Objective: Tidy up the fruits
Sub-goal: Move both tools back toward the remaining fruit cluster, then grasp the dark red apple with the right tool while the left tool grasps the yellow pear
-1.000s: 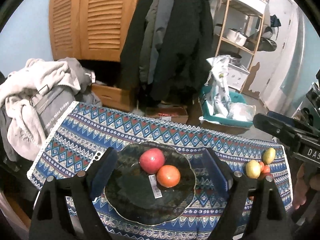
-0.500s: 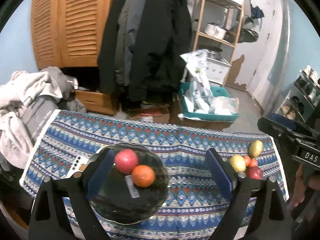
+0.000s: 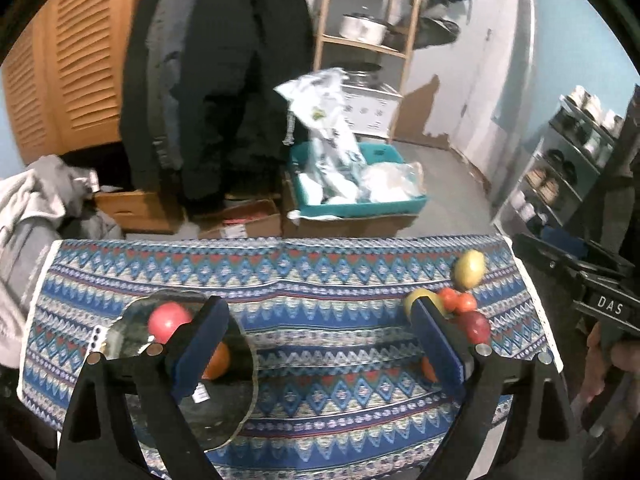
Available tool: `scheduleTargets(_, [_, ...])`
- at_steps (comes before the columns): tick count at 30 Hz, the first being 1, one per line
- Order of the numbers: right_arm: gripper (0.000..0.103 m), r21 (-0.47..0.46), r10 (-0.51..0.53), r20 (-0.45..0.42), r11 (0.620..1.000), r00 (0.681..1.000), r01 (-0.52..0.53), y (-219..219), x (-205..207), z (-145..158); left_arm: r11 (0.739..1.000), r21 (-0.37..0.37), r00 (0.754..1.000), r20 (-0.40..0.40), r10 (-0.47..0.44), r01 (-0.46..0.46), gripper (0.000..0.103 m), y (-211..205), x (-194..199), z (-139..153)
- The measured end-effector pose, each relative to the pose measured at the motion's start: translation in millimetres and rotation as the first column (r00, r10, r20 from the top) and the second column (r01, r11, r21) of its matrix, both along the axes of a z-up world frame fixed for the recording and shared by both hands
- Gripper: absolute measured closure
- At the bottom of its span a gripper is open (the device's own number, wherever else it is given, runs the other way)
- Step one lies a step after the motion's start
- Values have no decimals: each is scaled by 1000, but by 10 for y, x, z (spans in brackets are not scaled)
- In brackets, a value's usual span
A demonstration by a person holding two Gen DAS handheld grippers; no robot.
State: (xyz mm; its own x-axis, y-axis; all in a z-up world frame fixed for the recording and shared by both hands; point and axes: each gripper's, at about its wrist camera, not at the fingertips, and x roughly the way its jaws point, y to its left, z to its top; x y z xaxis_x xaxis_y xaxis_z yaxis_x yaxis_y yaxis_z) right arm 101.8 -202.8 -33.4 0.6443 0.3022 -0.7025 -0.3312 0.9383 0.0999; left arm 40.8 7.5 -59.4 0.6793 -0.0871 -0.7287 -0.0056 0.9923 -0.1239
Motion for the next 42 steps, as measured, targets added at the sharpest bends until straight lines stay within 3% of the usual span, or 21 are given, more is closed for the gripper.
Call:
scheduleTargets(11, [20,-15,-125,-35,992,992,124,-589,23,-170,995,15,994,-48,-95,95,10,-514,204,-160])
scheduleTargets(23, [20,-49,-183,-115,983,976,179,-864,156,-558,989,27,983,-116,-142,146,10,-770,455,-534])
scheduleTargets(32, [20,-70,-188,-233,982,954,177,-913,355,-1053,986,43,973,-175,-149,159,9,-869,641,-840])
scheduleTargets(42, [20,-111,-209,-388,977,898,180,-993,544,-1728,985,57,957,-252,-142,162,10,-881,837,-1268])
